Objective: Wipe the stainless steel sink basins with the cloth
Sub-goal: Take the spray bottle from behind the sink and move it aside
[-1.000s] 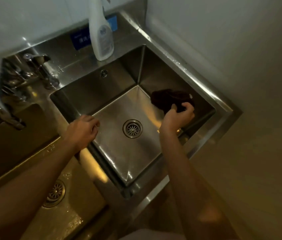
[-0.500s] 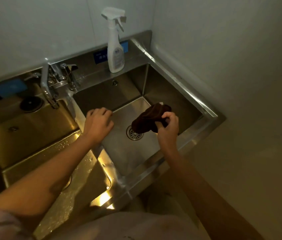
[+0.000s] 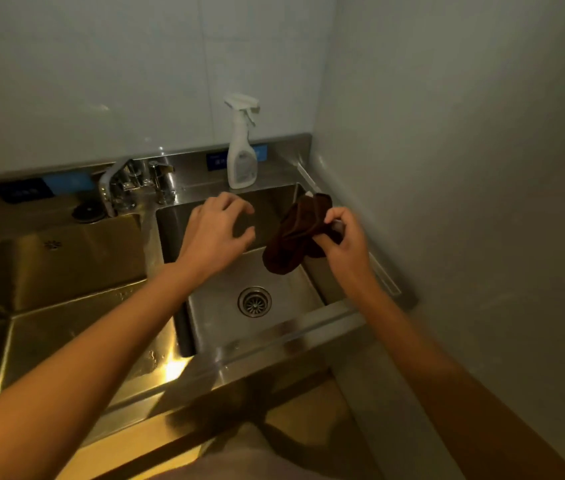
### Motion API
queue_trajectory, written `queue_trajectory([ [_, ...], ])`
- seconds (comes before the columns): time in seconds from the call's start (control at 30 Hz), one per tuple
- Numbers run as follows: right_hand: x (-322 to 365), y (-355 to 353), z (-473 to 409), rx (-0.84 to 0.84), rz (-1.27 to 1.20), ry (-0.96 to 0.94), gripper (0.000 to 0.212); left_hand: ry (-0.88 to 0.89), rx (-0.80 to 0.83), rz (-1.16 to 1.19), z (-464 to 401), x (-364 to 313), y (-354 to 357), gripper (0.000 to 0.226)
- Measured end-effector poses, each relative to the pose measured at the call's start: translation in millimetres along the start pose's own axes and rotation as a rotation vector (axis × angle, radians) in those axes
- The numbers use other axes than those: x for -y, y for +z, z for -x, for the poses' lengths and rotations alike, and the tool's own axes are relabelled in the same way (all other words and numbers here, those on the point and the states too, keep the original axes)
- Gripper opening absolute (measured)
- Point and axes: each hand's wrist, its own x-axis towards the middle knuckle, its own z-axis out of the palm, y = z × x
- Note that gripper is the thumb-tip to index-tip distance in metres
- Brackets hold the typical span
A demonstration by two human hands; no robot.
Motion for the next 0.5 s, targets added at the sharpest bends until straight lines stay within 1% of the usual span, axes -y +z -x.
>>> queue_trajectory([
  [0.13, 11.9, -35.1, -4.7, 0.023, -0.02, -0.023, 0.031, -0.036, -0.039, -0.027, -2.5, -34.7, 3.0, 0.036],
  [0.23, 12.3, -52.4, -9.9, 0.031, -0.005, -0.026, 0.027, -0.074, -0.064, -0.061, -2.6, -45.6, 1.7, 0.039],
  [0.33, 8.9, -60.8, -18.4, 0.052, 0.018, -0.02, 0.024, -0.109, -0.062, -0.12, -5.0, -48.0, -0.6, 0.042],
  [0.5, 7.0, -50.4, -43.7, 0.078, 0.057, -0.003, 0.029, -0.126, -0.045, -0.185, -18.2, -35.6, -5.6, 0.049],
])
